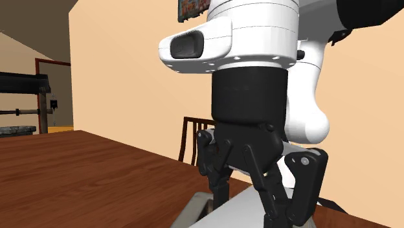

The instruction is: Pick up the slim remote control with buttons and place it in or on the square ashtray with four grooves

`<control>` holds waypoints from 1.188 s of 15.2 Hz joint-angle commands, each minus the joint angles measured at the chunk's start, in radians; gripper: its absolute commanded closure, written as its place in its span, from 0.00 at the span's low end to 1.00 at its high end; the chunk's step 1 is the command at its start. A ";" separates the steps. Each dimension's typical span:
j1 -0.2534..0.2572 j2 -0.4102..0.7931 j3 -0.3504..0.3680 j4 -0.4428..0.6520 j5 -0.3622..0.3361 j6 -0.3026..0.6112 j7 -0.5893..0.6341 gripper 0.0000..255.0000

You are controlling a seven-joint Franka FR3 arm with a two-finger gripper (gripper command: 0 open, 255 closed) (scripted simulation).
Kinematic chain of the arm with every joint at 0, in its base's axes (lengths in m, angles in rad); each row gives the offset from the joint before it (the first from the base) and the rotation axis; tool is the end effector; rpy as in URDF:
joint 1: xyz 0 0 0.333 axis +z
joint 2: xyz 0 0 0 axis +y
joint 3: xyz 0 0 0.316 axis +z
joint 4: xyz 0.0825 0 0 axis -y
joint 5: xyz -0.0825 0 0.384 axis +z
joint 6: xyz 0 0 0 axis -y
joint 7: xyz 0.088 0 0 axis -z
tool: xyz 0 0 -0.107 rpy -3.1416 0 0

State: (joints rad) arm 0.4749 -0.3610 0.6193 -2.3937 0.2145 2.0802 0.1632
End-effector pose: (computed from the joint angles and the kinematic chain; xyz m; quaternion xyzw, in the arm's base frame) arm 0.1904 0.4052 0.4267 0.9224 0.3862 0.0040 0.0093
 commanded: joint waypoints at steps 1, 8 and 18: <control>-0.003 0.017 0.008 -0.024 -0.003 0.040 0.003 1.00; -0.003 0.017 0.008 -0.024 -0.003 0.040 0.003 1.00; 0.002 -0.027 -0.017 0.046 0.003 -0.070 -0.007 0.00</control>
State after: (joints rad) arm 0.4748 -0.3753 0.6089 -2.3706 0.2154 2.0458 0.1571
